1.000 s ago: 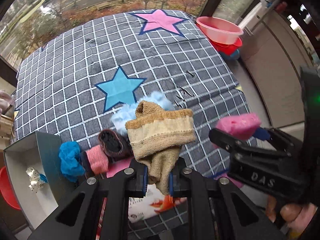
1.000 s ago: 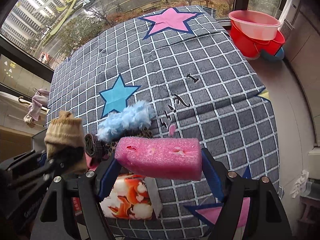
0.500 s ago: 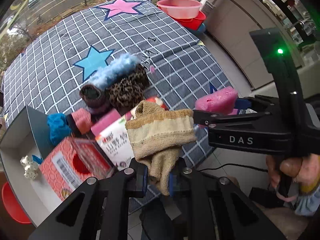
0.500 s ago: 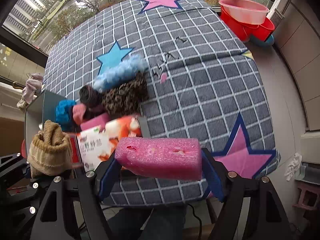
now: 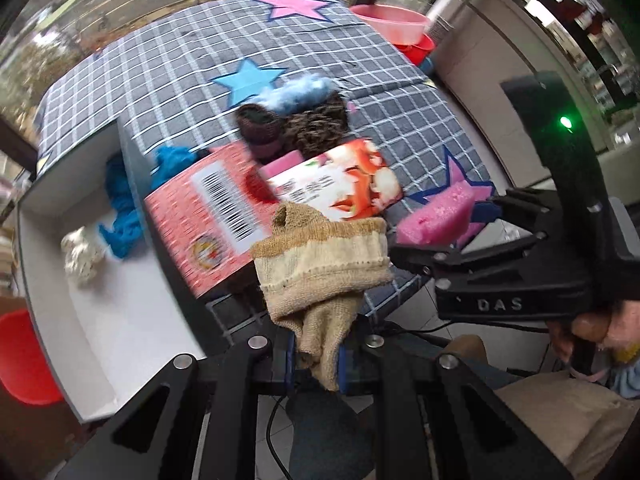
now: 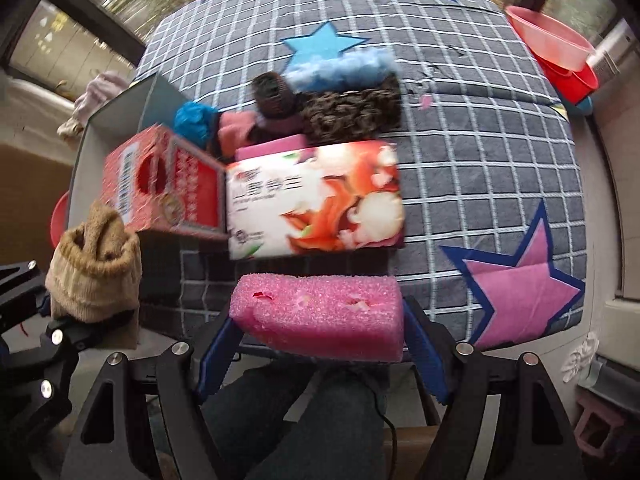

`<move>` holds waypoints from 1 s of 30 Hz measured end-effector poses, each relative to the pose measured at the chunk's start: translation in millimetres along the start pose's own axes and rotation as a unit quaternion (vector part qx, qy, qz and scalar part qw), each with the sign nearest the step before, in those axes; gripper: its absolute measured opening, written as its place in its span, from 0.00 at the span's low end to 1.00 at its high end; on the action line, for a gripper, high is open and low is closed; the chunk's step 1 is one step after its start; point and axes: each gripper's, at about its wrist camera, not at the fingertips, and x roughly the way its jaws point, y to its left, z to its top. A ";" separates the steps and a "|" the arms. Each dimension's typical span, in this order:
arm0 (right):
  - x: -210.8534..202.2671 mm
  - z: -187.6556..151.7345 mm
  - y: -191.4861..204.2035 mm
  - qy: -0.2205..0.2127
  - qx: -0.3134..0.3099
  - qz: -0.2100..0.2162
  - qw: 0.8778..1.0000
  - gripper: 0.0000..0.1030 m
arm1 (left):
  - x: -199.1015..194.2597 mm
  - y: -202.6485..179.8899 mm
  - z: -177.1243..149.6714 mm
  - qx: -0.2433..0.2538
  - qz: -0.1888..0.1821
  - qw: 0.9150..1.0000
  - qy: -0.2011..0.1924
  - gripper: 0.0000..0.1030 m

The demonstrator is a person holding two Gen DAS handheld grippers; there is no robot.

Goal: Organize soft objects
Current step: 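Carry the beige sock and pink sponge with both grippers over the box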

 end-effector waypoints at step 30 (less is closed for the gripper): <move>-15.8 42.7 209.6 -0.007 -0.251 0.058 0.966 0.76 | -41.5 177.7 -77.8 -0.285 0.070 0.953 -0.079 0.16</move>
